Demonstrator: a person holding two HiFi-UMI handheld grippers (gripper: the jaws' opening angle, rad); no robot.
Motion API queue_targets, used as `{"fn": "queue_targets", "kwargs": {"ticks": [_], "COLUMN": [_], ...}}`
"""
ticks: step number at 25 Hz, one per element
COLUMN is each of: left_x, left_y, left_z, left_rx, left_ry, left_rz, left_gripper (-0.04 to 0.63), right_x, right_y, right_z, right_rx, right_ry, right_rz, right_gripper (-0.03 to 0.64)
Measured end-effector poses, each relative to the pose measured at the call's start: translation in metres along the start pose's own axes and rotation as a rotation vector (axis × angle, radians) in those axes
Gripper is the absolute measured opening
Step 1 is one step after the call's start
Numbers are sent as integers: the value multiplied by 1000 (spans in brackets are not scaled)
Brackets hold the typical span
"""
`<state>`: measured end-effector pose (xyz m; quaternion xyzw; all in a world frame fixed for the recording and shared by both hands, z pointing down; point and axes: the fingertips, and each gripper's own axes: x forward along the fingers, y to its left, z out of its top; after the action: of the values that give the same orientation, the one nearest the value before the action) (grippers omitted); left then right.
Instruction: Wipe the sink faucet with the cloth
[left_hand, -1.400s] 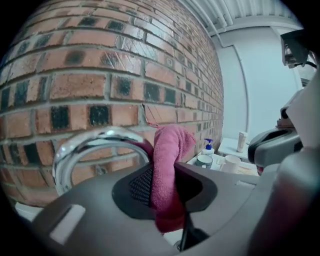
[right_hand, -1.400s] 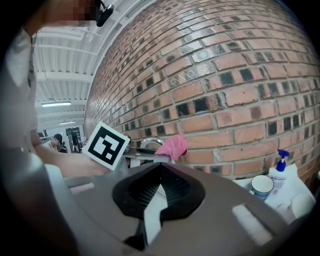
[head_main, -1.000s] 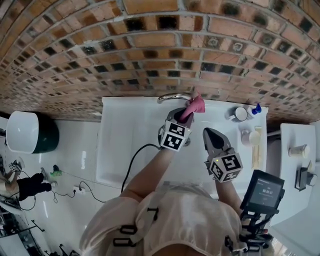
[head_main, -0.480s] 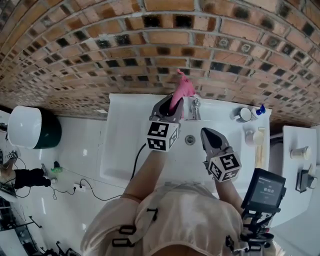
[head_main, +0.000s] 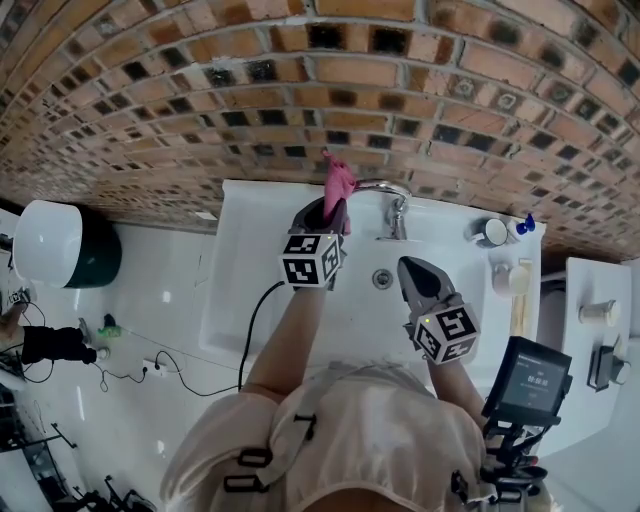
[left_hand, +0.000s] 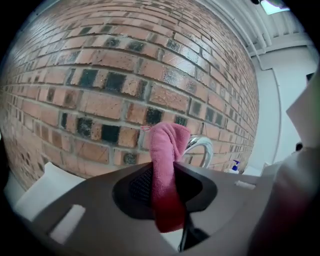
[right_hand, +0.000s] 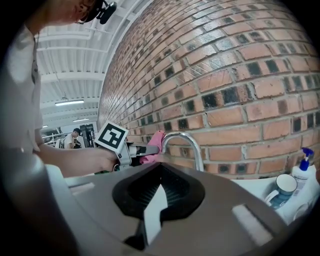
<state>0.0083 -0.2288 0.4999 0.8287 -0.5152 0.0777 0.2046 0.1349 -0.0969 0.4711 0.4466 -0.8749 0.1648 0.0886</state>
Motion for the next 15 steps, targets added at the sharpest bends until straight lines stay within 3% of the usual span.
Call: {"fn": "queue_targets", "kwargs": {"ticks": [3, 8, 11, 15], "left_x": [-2, 1, 10, 23], "left_y": [-17, -71, -102, -119], "left_z": [17, 44, 41, 23], "left_rx": [44, 134, 175, 201], "left_ry": [-37, -68, -50, -11], "left_rz": [-35, -175, -241, -271], "left_gripper": [92, 94, 93, 94], "right_x": [-1, -6, -9, -14], "right_y": [-3, -5, -8, -16], "right_z": [2, 2, 1, -2], "right_rx": [-2, 7, 14, 27], "right_ry": [-10, -17, -25, -38], "right_rz": [-8, -3, -10, -35], "right_gripper": [-8, -6, -7, -6]}}
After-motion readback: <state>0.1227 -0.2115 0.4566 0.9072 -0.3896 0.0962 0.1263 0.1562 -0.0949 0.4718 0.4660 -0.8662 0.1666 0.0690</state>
